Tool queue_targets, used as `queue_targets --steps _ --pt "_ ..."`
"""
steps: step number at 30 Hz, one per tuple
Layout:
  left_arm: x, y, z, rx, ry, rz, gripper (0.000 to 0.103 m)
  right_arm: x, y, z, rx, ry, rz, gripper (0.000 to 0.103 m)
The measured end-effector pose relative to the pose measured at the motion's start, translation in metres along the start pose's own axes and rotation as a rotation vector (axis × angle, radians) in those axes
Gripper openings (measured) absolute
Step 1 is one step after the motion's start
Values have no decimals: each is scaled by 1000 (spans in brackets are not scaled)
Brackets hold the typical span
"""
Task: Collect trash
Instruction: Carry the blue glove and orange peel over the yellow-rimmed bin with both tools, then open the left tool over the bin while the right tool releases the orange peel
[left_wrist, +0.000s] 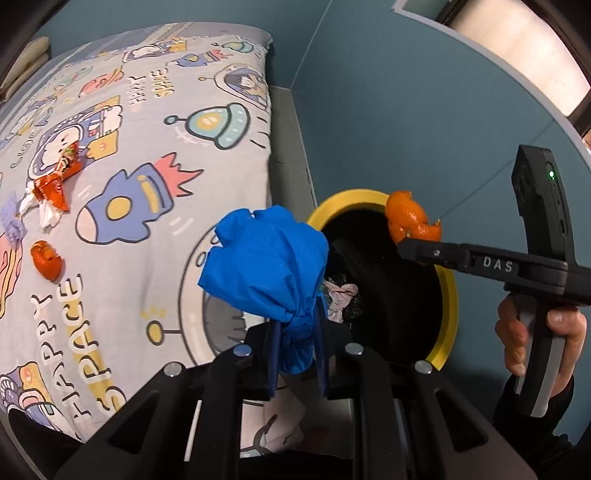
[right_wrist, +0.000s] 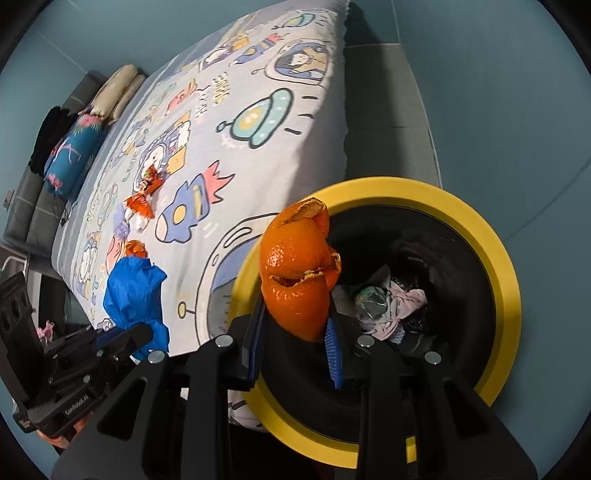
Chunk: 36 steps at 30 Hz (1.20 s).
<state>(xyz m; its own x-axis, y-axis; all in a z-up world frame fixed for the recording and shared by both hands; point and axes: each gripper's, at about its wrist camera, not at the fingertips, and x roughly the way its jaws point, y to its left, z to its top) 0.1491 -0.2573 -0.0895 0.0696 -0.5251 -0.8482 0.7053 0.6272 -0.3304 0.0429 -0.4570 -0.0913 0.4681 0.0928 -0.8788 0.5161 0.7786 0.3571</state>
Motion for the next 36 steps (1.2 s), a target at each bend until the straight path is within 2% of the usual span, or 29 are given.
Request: queue_targets --steps 15,31,32,34,36 --pt "34 -42 1 67 65 -11 15 5 -38 1 67 -12 12 27" --pt "56 -55 -4 82 105 -41 15 5 -53 4 82 -35 3 28" --pt "55 -56 -4 83 102 -43 16 4 -54 4 84 -38 5 28" --pt "53 -57 -4 90 92 -41 26 0 -56 5 92 -51 0 28" --pt "49 -57 -4 90 77 -37 42 -5 -59 6 98 -65 0 28"
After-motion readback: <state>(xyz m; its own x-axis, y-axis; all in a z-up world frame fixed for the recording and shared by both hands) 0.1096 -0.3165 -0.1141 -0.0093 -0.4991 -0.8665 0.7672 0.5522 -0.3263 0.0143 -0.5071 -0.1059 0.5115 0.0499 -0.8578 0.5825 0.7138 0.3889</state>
